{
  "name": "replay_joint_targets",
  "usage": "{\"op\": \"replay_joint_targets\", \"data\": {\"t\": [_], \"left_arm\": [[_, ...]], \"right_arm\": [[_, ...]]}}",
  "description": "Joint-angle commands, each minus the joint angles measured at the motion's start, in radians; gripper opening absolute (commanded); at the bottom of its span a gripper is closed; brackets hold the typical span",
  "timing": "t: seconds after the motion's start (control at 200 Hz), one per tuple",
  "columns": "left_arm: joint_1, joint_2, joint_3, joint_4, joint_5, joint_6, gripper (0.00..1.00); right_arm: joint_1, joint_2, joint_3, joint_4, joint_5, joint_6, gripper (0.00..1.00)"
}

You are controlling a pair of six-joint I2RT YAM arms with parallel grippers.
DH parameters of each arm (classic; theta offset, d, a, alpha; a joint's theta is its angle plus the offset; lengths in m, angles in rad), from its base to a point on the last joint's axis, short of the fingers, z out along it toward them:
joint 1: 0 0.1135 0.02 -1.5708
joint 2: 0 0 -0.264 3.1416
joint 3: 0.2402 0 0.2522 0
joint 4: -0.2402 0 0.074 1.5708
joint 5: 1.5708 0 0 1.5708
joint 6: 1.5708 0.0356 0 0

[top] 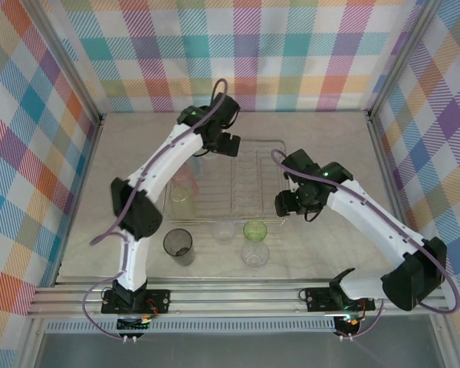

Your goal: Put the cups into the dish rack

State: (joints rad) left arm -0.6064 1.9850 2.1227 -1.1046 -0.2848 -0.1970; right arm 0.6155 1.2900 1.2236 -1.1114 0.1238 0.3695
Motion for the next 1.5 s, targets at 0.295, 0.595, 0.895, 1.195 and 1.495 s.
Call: {"op": "replay_joint_targets", "data": {"t": [0.295, 0.595, 0.895, 1.195, 1.495], "left_arm": [[-0.004, -1.084, -0.977, 0.420, -0.262, -0.289, 1.00], [-0.003, -1.638, -1.249, 0.338, -0.506, -0.435, 1.00], [-0.003, -1.706, -1.275, 0.206, -0.445, -0.527, 1.00], [-0.003, -1.738, -1.267, 0.094, -0.390, -0.573, 1.00], [-0.002, -1.761, -1.276, 0.045, -0.381, -0.593, 1.00]], "right_arm": [[0.352, 0.033, 0.116, 0.123, -0.120, 0.227, 0.63], [0.545, 0.464, 0.446, 0.093, -0.115, 0.200, 0.63], [0.588, 0.704, 0.711, -0.012, -0.088, 0.178, 0.62], [0.608, 0.800, 0.795, -0.033, -0.073, 0.171, 0.51], [0.611, 0.853, 0.829, -0.064, -0.038, 0.162, 0.38]]}}
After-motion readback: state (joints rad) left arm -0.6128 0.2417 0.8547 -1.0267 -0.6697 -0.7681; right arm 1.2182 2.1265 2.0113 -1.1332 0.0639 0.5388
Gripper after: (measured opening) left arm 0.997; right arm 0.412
